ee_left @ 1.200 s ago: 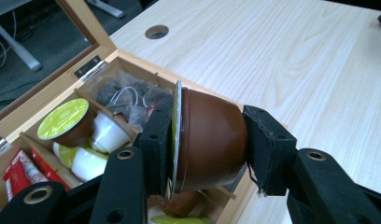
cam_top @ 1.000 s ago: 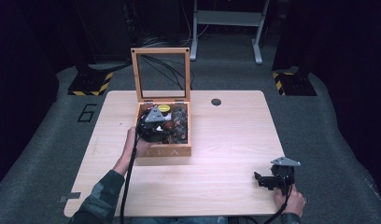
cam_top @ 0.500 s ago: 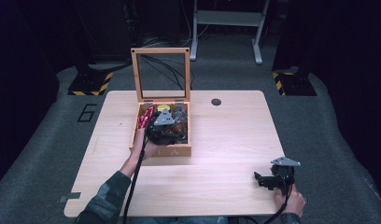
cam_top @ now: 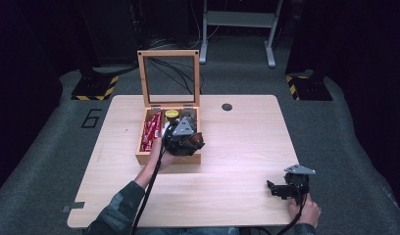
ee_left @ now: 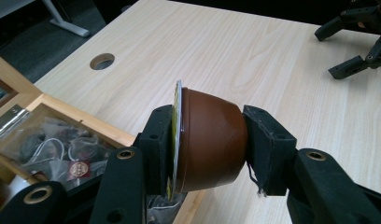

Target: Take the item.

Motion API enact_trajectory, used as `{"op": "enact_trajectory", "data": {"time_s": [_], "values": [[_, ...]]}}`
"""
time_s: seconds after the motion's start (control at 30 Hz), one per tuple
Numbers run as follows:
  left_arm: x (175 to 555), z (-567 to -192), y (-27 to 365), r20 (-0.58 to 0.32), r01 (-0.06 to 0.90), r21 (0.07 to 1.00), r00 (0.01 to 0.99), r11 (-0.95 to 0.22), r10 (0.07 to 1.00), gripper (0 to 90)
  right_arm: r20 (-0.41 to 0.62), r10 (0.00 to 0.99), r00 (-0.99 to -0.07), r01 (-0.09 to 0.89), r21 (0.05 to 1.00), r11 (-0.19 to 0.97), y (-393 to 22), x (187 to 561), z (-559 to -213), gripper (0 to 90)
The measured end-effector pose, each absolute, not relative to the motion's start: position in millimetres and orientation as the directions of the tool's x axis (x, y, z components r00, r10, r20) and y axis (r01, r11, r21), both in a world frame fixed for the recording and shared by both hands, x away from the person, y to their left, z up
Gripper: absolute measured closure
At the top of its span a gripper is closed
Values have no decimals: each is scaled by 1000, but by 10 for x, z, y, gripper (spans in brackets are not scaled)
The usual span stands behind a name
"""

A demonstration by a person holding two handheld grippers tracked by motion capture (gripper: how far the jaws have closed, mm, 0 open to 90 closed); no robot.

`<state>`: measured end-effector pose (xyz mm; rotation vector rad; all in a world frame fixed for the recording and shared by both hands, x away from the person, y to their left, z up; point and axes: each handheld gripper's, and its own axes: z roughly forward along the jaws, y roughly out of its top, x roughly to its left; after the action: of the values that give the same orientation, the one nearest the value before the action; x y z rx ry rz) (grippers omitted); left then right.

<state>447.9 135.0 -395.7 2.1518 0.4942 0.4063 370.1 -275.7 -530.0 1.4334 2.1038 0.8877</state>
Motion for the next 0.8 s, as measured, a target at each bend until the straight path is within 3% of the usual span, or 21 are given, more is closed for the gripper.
{"op": "enact_trajectory", "data": {"time_s": [0.8], "values": [[4459,-4229,1013,50,228,810,891,-540,451,545,-3,931,-365,647,719,255,-2757,3701,-5301,0]]}}
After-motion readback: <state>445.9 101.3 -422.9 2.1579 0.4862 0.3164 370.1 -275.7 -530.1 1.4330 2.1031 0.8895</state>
